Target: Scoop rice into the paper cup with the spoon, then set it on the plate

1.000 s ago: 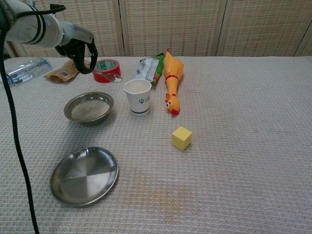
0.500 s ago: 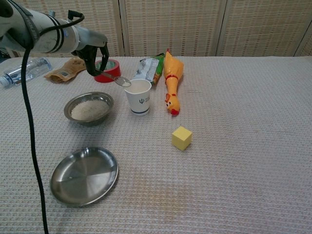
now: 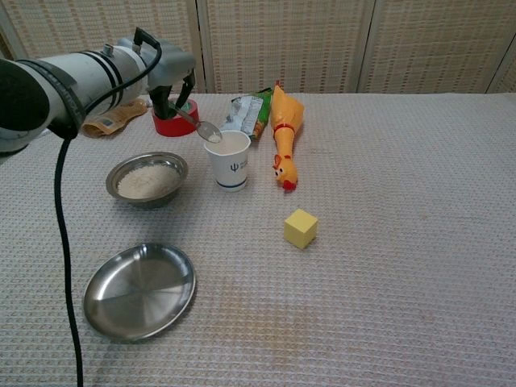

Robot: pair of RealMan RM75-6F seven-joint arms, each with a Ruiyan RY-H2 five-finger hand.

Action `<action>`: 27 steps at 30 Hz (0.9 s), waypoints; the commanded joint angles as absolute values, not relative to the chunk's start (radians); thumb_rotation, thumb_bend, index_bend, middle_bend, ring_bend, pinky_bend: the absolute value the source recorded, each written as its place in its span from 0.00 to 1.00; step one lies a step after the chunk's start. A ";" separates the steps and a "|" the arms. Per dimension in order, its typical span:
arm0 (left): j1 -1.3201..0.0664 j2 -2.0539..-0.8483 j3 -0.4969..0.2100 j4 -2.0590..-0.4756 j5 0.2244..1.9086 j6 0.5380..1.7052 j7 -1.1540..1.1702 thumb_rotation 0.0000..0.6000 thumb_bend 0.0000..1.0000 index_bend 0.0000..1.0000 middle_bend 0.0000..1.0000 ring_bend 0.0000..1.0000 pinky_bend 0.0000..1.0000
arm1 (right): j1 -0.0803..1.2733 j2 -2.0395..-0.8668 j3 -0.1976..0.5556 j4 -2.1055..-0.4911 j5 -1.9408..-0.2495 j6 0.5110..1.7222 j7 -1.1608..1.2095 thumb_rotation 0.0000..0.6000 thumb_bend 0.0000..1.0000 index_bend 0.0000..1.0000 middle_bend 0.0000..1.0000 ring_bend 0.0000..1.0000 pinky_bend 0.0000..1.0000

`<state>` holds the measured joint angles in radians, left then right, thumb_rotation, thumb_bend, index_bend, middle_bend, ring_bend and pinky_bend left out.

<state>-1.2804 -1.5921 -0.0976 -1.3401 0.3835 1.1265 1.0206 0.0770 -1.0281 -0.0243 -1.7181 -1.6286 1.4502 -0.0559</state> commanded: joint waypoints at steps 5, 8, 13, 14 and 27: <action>-1.230 -1.650 -0.054 -1.297 0.547 1.194 1.025 1.00 0.41 0.67 1.00 1.00 1.00 | 0.076 -1.027 -0.024 -1.718 -1.632 1.454 -0.053 1.00 0.10 0.00 0.00 0.00 0.00; -1.213 -1.677 -0.036 -1.273 0.618 1.223 1.035 1.00 0.41 0.67 1.00 1.00 1.00 | 0.075 -1.026 -0.030 -1.722 -1.642 1.455 -0.056 1.00 0.10 0.00 0.00 0.00 0.00; -1.186 -1.729 -0.004 -1.192 0.735 1.275 1.075 1.00 0.41 0.67 1.00 1.00 1.00 | 0.071 -1.019 -0.042 -1.729 -1.667 1.463 -0.048 1.00 0.10 0.00 0.00 0.00 0.00; -1.181 -1.738 0.000 -1.176 0.756 1.282 1.079 1.00 0.41 0.67 1.00 1.00 1.00 | 0.070 -1.019 -0.043 -1.729 -1.669 1.465 -0.049 1.00 0.10 0.00 0.00 0.00 0.00; -1.111 -1.843 0.030 -0.987 0.977 1.324 1.148 1.00 0.41 0.65 1.00 1.00 1.00 | 0.067 -1.017 -0.043 -1.732 -1.672 1.471 -0.047 1.00 0.10 0.00 0.00 0.00 0.00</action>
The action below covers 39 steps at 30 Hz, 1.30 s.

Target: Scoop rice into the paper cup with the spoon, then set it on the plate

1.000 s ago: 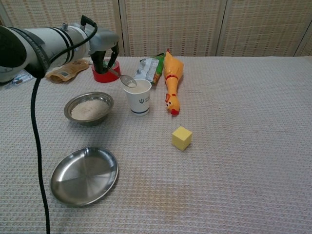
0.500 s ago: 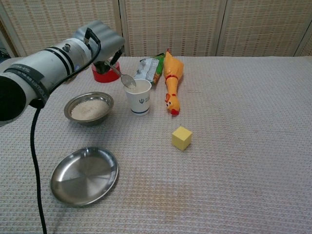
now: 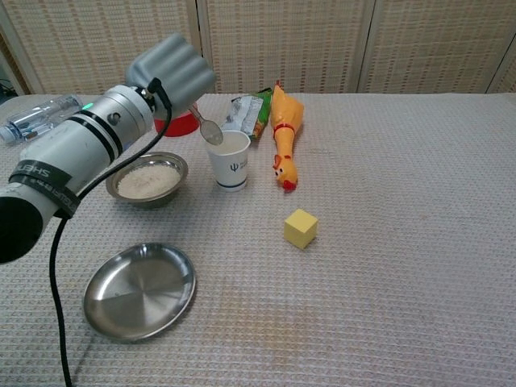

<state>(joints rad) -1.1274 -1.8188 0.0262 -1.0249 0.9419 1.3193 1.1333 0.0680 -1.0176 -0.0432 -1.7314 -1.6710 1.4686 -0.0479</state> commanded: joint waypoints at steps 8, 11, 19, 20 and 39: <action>-1.078 -1.877 -0.007 -0.931 1.056 1.328 1.157 1.00 0.41 0.65 1.00 1.00 1.00 | 0.066 -1.013 -0.043 -1.729 -1.674 1.474 -0.039 1.00 0.10 0.00 0.00 0.00 0.00; -1.067 -1.869 -0.031 -0.945 1.076 1.337 1.155 1.00 0.41 0.65 1.00 1.00 1.00 | 0.066 -1.013 -0.043 -1.729 -1.676 1.476 -0.037 1.00 0.10 0.00 0.00 0.00 0.00; -0.997 -1.709 -0.167 -1.248 1.004 1.344 1.081 1.00 0.41 0.65 1.00 1.00 1.00 | 0.062 -1.017 -0.033 -1.727 -1.656 1.479 -0.051 1.00 0.10 0.00 0.00 0.00 0.00; -0.979 -1.672 -0.189 -1.325 0.959 1.321 1.060 1.00 0.41 0.65 1.00 1.00 1.00 | 0.063 -1.017 -0.032 -1.727 -1.655 1.478 -0.052 1.00 0.10 0.00 0.00 0.00 0.00; -0.795 -1.304 -0.105 -2.000 0.691 1.019 0.746 1.00 0.41 0.64 1.00 1.00 1.00 | 0.065 -1.030 -0.047 -1.734 -1.697 1.479 -0.068 1.00 0.11 0.00 0.00 0.00 0.00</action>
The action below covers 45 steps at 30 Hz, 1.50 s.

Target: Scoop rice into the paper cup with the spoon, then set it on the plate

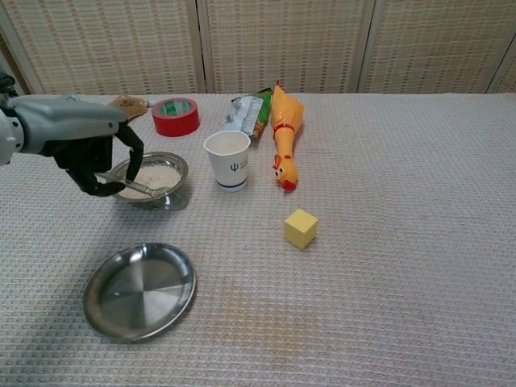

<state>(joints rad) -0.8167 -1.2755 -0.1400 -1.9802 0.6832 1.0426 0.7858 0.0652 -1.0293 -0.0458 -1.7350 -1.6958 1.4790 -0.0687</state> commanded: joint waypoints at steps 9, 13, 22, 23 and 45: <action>-0.805 -1.437 -0.045 -1.926 0.719 1.064 0.775 1.00 0.41 0.63 1.00 1.00 1.00 | 0.063 -1.022 -0.055 -1.730 -1.719 1.490 -0.048 1.00 0.11 0.00 0.00 0.00 0.00; -0.801 -1.483 -0.023 -1.889 0.732 1.115 0.805 1.00 0.41 0.61 1.00 1.00 1.00 | 0.061 -1.019 -0.060 -1.726 -1.731 1.498 -0.039 1.00 0.11 0.00 0.00 0.00 0.00; -0.801 -1.476 0.011 -1.848 0.718 1.099 0.811 1.00 0.41 0.52 1.00 1.00 1.00 | 0.056 -1.022 -0.063 -1.728 -1.741 1.505 -0.049 1.00 0.11 0.00 0.00 0.00 0.00; -0.803 -1.470 0.016 -1.847 0.712 1.089 0.813 1.00 0.41 0.50 1.00 1.00 1.00 | 0.055 -1.023 -0.063 -1.728 -1.741 1.505 -0.051 1.00 0.11 0.00 0.00 0.00 0.00; -0.487 -1.152 0.105 -1.920 1.385 1.395 0.103 1.00 0.41 0.02 0.24 0.15 0.26 | 0.036 -1.016 -0.058 -1.726 -1.736 1.542 -0.051 1.00 0.11 0.00 0.00 0.00 0.00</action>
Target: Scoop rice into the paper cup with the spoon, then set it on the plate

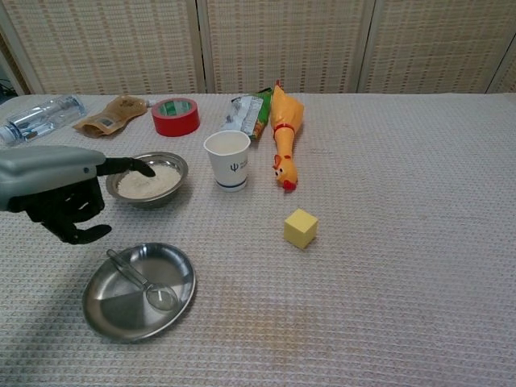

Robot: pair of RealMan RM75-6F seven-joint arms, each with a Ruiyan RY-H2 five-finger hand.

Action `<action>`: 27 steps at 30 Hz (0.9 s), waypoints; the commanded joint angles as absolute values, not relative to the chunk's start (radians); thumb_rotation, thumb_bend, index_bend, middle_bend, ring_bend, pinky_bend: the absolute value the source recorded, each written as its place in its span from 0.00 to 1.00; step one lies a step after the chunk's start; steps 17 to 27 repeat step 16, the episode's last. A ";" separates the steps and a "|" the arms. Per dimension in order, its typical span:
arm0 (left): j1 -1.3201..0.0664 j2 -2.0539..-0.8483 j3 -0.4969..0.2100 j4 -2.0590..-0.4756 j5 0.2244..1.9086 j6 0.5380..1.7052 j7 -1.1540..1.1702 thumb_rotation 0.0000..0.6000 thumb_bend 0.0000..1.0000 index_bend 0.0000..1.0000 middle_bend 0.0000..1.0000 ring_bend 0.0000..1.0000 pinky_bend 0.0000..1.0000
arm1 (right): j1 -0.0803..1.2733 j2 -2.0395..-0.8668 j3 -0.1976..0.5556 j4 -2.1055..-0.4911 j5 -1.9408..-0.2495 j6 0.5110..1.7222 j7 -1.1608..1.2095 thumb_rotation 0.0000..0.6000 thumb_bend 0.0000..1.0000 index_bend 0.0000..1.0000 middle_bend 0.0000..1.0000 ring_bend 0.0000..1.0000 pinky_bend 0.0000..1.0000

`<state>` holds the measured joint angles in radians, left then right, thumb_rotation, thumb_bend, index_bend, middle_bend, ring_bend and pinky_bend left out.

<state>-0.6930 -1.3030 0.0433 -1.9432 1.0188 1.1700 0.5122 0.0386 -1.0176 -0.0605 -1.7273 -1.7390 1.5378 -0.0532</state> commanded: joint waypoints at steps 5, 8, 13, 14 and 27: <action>-0.259 -1.169 0.139 -1.717 1.528 1.706 -0.300 1.00 0.41 0.00 0.02 0.00 0.14 | 0.029 -1.025 -0.047 -1.732 -1.700 1.533 -0.095 1.00 0.11 0.00 0.00 0.00 0.00; -0.195 -1.184 0.155 -1.612 1.543 1.750 -0.350 1.00 0.40 0.00 0.00 0.00 0.13 | 0.029 -1.033 -0.039 -1.743 -1.677 1.524 -0.135 1.00 0.11 0.00 0.00 0.00 0.00; -0.158 -1.161 0.145 -1.587 1.563 1.764 -0.301 1.00 0.39 0.00 0.00 0.00 0.10 | 0.029 -1.042 -0.035 -1.751 -1.673 1.521 -0.158 1.00 0.11 0.00 0.00 0.00 0.00; -0.155 -1.159 0.143 -1.589 1.567 1.760 -0.279 1.00 0.39 0.00 0.00 0.00 0.10 | 0.028 -1.042 -0.036 -1.752 -1.674 1.520 -0.164 1.00 0.11 0.00 0.00 0.00 0.00; -0.151 -1.155 0.144 -1.597 1.575 1.741 -0.235 1.00 0.39 0.00 0.00 0.00 0.10 | 0.026 -1.041 -0.038 -1.758 -1.668 1.514 -0.178 1.00 0.11 0.00 0.00 0.00 0.00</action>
